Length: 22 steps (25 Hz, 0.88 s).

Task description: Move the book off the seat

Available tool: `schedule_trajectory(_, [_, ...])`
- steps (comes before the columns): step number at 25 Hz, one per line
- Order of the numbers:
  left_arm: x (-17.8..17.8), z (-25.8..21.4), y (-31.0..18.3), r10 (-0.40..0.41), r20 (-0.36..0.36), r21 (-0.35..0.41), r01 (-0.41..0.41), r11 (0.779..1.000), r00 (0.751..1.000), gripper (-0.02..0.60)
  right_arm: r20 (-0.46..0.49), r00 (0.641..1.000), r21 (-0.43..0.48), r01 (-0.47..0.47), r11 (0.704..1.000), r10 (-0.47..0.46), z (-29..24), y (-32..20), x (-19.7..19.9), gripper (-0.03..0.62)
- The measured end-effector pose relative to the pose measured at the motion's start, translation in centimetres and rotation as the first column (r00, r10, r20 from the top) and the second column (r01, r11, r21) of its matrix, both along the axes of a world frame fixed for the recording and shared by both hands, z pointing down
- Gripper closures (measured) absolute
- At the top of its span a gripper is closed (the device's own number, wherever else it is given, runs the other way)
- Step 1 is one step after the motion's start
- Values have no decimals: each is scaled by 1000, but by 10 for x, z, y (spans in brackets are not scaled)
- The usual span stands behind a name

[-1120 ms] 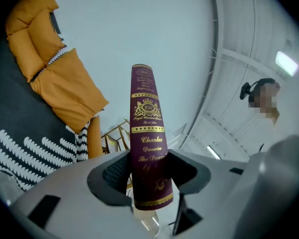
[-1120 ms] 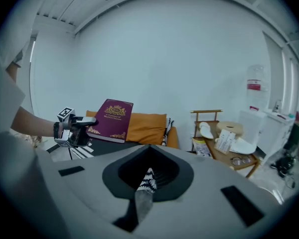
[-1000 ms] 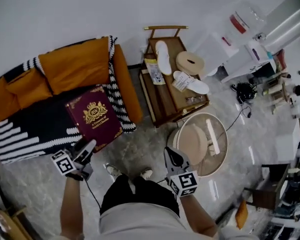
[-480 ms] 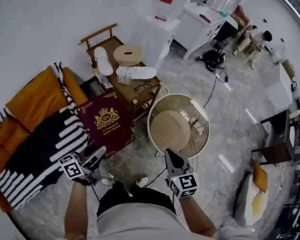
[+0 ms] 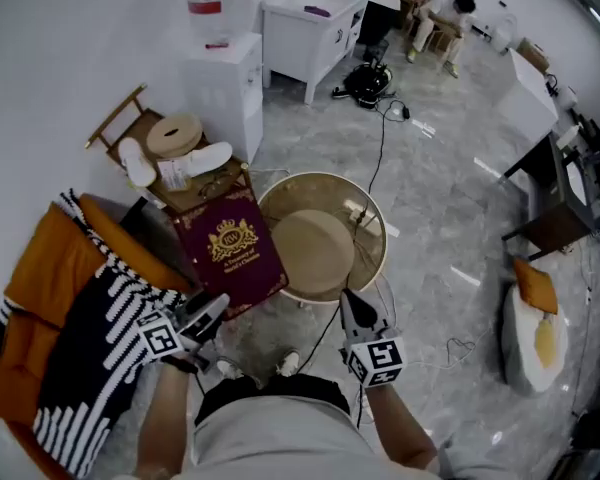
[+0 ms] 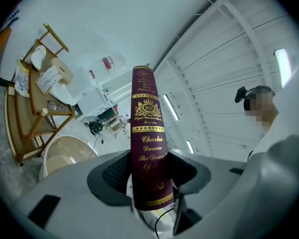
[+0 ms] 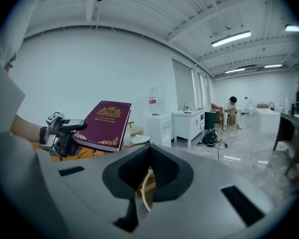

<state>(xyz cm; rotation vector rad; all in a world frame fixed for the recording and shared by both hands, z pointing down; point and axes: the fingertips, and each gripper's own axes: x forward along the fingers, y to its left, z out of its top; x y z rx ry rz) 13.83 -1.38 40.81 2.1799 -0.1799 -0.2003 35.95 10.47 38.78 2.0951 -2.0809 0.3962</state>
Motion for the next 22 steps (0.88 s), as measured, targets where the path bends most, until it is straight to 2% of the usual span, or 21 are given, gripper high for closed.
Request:
schedule_trajectory(3, [32,-1,6,66,4,-27,-66,997,998,351,16,997,29,-76,997,75,-4,16,26,572])
schedule_trajectory(6, [61,5,6,132,-18,-86,-133,987,991,351,25,988,49,-156,987,155,-8,30,47,572])
schedule_trajectory(10, [104,3,-6,215,-55,-112,-220,969,975,351,24,968,27,-252,967,251,-5,47,69,572])
schedule_trajectory(13, [130,7,-13,288,-90,-151,-299,942,953,351,8,943,-1,-332,943,332,-3,56,81,572])
schedule_trajectory(16, [150,20,-20,377,-75,-169,-384,907,923,351,2,912,-4,-410,912,410,-9,54,84,572])
schedule_trajectory(22, [172,44,-35,488,-67,-197,-491,848,870,351,-30,893,-8,-450,893,450,-5,22,73,572])
